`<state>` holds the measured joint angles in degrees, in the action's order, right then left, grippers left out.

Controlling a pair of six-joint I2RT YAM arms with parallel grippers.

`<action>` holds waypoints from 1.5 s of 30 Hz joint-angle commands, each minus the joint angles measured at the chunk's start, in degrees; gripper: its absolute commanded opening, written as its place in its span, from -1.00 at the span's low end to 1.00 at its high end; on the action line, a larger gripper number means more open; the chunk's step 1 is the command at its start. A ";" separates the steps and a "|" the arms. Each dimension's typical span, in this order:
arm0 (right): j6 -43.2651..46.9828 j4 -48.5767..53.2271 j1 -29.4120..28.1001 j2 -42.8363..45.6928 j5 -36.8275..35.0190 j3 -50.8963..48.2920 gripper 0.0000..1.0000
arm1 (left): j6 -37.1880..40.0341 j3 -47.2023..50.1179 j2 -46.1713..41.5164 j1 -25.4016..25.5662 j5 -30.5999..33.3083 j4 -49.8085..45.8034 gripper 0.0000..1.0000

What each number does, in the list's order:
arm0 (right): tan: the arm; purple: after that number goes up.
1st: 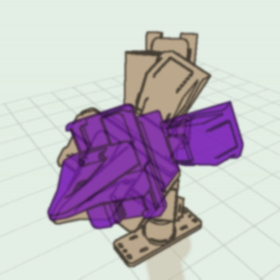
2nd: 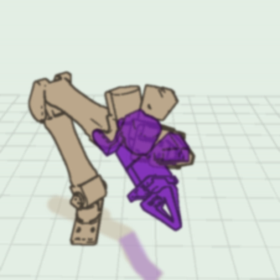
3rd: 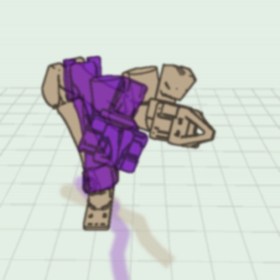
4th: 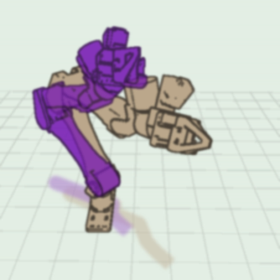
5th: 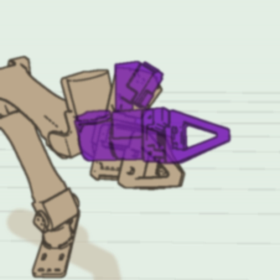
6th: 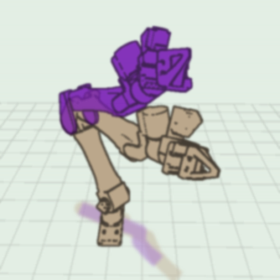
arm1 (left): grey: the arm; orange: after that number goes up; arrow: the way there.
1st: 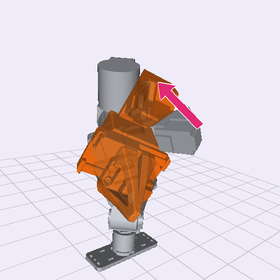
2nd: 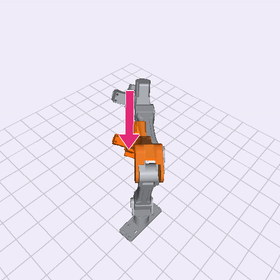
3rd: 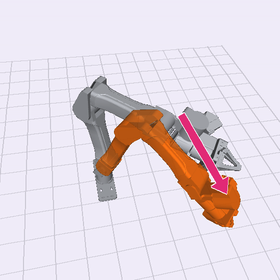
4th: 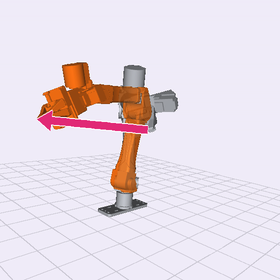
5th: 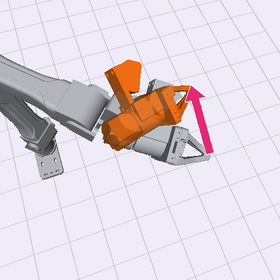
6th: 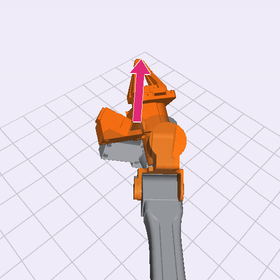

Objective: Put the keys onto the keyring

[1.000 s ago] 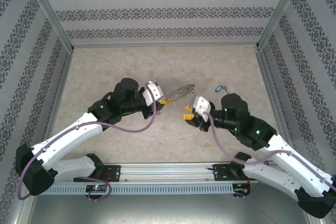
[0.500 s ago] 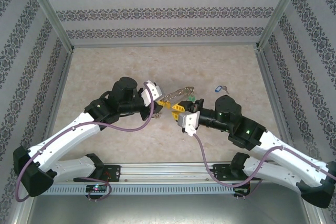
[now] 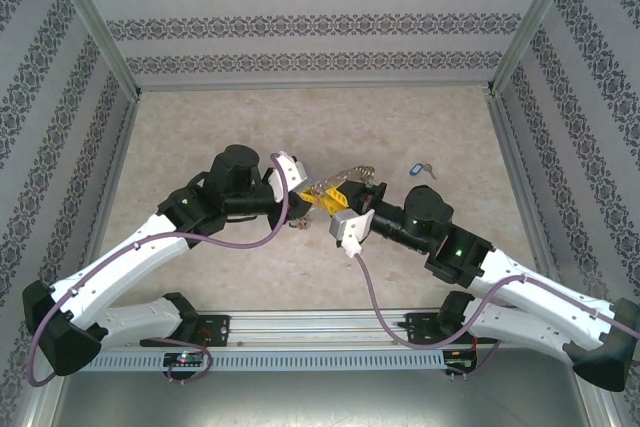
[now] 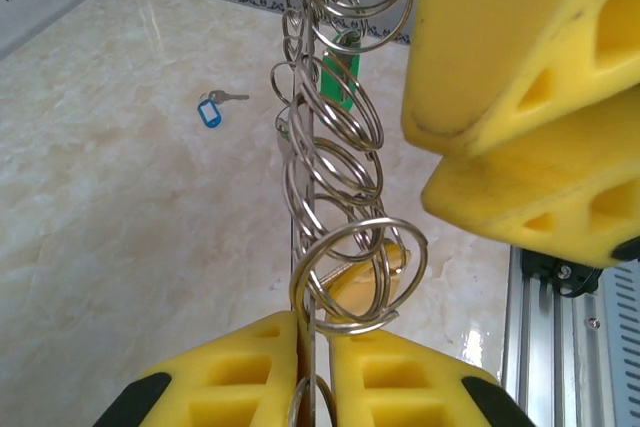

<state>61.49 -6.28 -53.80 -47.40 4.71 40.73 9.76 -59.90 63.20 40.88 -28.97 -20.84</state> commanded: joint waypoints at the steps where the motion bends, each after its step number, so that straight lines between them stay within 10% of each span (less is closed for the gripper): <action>1: 3.71 -1.39 -0.45 0.55 -4.14 -0.56 -0.56 | -2.14 -2.97 -0.94 0.43 -2.61 0.01 -1.00; 45: 16.48 -4.59 -5.26 2.88 -15.85 -3.38 -0.55 | -4.35 -2.43 -0.03 0.43 -3.50 1.24 -1.00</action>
<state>78.02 -11.38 -58.65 -45.69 -9.41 38.09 6.31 -62.17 64.99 40.88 -32.40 -22.72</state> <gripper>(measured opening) 0.225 0.134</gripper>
